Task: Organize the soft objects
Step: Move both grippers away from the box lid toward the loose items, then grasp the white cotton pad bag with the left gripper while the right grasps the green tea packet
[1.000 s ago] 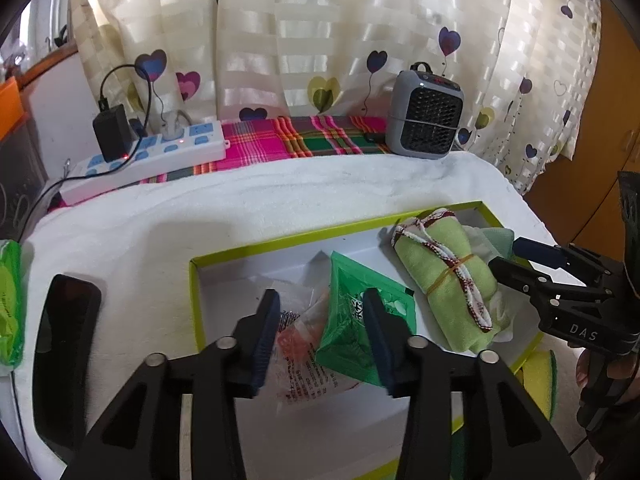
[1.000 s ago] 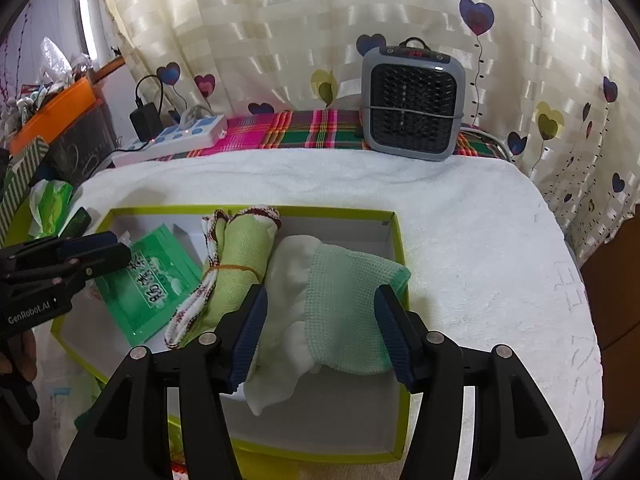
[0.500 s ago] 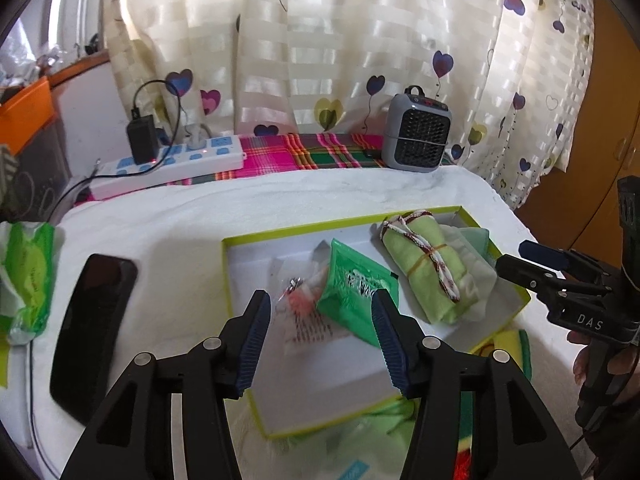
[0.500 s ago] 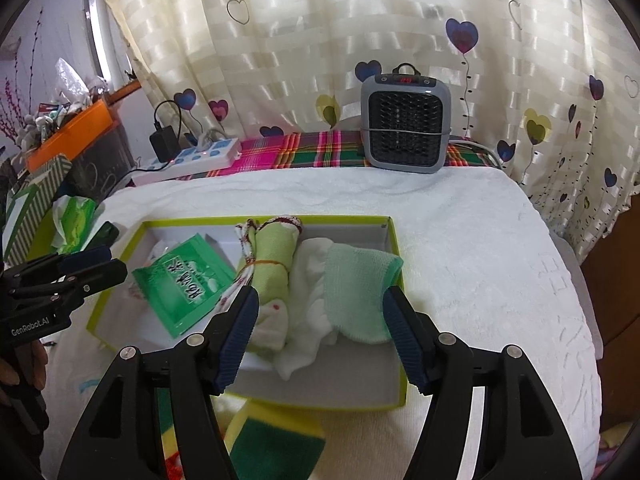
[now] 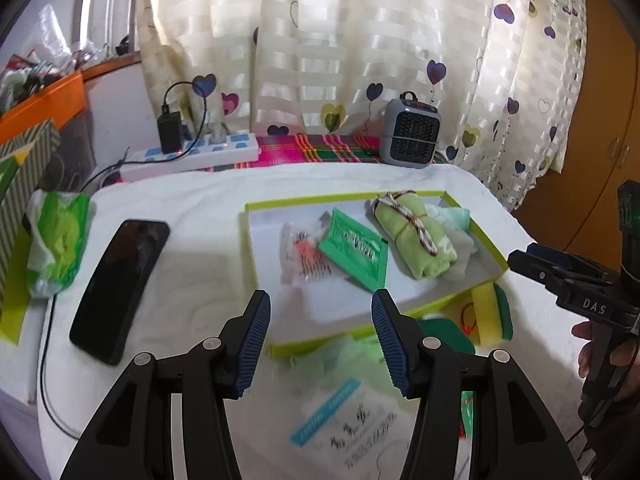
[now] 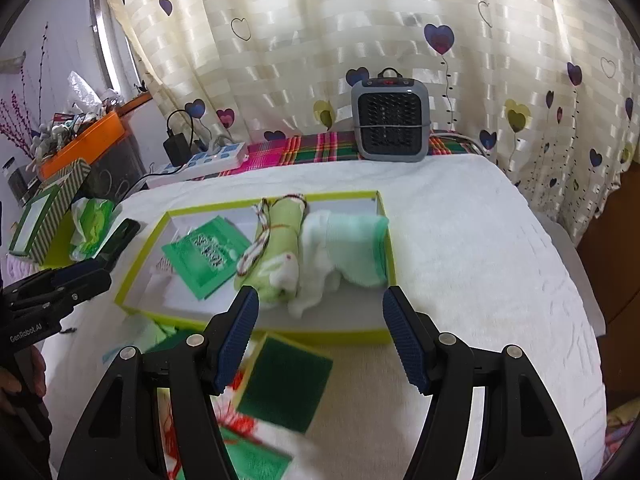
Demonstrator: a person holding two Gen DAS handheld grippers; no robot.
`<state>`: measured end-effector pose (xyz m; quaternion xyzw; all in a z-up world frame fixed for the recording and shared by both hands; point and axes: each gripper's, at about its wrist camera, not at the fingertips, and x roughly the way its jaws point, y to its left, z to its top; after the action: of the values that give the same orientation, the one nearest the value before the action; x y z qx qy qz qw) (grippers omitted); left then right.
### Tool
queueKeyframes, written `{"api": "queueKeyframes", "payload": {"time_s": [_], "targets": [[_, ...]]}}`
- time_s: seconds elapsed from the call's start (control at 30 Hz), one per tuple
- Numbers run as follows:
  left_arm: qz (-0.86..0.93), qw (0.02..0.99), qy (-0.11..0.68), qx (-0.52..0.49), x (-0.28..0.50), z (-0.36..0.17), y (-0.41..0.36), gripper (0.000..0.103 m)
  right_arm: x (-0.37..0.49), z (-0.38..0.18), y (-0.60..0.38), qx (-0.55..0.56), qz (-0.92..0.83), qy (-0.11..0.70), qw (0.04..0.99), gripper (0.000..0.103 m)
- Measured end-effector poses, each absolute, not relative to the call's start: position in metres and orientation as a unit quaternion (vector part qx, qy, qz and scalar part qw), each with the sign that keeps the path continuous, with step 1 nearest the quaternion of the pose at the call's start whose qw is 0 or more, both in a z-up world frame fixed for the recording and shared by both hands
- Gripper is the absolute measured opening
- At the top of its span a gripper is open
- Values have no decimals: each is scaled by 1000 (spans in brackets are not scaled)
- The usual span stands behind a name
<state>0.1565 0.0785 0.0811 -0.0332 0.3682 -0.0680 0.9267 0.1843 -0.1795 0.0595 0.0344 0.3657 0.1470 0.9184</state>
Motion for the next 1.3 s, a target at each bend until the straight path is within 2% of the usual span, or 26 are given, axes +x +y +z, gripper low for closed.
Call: {"api": "queueKeyframes", "payload": {"time_s": [0.43,0.6,0.87,1.3], "targets": [[-49,930,357,-65,108,74,101,53,147,46,-194,48,145,370,916,65],[-47,930,357,-74,92,69,110,57,133,41,-198,51,151,372,914,65],[-60,922,370,-97,74,54,116,58,117,32,-199,55,160,381,909,65],[-109,891,395,-197,48,31,118,70,98,2,-184,66,218,425,876,65]]}}
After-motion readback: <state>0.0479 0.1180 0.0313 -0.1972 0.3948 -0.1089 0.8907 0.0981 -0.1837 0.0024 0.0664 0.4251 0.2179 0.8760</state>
